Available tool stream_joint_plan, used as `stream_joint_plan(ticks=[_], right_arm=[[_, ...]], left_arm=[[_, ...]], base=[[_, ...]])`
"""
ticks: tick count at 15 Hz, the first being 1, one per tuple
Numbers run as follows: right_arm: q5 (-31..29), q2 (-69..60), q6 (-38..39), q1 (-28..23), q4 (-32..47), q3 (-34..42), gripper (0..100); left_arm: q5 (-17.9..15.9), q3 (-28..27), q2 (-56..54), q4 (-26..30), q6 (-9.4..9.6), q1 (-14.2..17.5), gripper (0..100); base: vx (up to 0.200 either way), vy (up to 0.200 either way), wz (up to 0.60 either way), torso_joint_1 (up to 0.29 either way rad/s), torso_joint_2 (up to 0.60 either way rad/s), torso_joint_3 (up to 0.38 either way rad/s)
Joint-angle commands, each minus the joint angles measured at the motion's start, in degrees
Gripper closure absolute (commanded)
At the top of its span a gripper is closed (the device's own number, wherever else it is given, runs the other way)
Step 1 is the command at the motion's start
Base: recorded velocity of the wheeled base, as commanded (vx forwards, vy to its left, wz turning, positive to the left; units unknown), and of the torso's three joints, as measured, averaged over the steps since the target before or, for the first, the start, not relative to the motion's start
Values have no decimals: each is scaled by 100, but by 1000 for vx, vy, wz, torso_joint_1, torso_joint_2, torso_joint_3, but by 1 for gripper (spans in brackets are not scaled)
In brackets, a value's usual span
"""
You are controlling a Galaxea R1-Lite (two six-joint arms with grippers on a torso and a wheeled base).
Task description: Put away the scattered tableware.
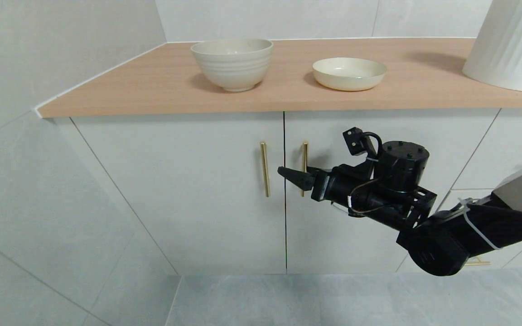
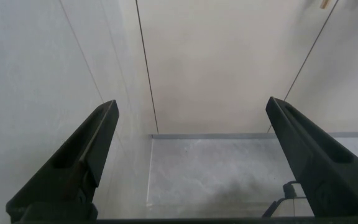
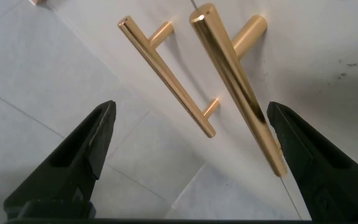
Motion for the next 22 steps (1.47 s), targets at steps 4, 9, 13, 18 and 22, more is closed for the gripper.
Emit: stream_joint_plan(ticks=[4, 9, 13, 18, 22], right_arm=[[15, 9, 243, 9, -103, -64, 0], [32, 123, 357, 220, -112, -117, 0], [50, -26, 401, 387, -103, 94, 0], [419, -712, 392, 457, -103, 903, 0], [1342, -1362, 392, 448, -68, 1588, 0]], left_arm=[[-2, 1, 9, -1, 9, 0, 0], [-2, 1, 9, -1, 9, 0, 0], [-2, 1, 9, -1, 9, 0, 0], [-2, 1, 9, -1, 0, 0, 0], [-2, 1, 9, -1, 0, 0, 0]], base=[[0, 0, 0, 0, 0, 0], [0, 0, 0, 0, 0, 0], [0, 0, 0, 0, 0, 0], [0, 0, 0, 0, 0, 0], [0, 0, 0, 0, 0, 0]])
